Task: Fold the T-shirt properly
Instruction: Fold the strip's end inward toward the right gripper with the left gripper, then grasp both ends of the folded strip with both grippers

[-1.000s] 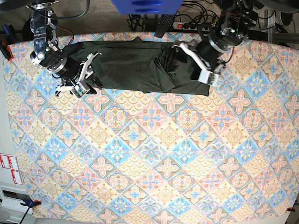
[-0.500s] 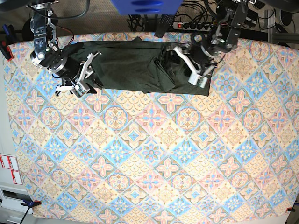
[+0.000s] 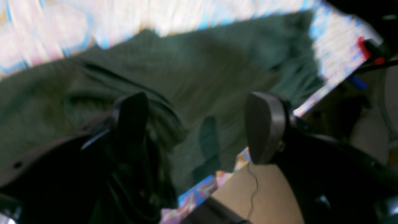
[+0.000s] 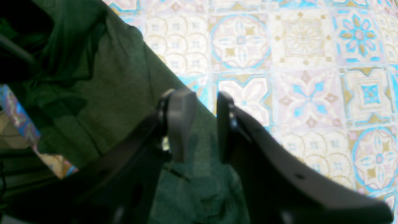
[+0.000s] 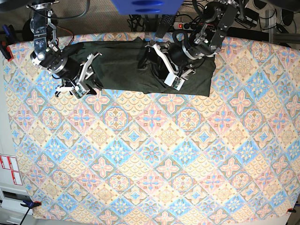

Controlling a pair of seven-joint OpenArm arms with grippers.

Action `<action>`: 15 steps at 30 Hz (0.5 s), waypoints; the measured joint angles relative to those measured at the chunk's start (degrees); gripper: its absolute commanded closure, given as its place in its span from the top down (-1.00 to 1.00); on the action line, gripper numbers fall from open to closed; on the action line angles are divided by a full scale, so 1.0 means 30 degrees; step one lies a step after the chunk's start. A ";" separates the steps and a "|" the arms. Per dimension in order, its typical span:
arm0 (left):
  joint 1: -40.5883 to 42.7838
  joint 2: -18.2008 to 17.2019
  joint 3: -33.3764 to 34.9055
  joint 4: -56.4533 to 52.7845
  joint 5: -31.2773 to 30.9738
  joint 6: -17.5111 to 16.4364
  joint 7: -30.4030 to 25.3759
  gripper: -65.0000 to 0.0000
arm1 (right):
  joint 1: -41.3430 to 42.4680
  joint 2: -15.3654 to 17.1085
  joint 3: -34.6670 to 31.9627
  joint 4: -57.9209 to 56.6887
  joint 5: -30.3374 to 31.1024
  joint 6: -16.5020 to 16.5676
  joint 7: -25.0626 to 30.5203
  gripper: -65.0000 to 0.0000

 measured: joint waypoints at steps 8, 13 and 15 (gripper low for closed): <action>0.1523 -0.0758 -0.4932 0.0736 -0.0007 0.0066 0.0051 0.28 | -0.0539 -0.0015 0.1494 -0.0430 0.0073 0.0007 -0.0029 -0.52; 0.2463 -0.0743 -0.8255 0.0743 -0.0029 0.0073 0.0029 0.20 | -0.0488 0.0007 0.2448 -0.1690 0.0022 0.0000 -0.1632 -0.52; 0.2754 -0.0736 -0.8888 0.0743 0.0007 0.0058 0.0051 0.20 | -0.0503 -0.0044 0.2761 -0.2368 0.0022 0.0000 -0.1982 -0.51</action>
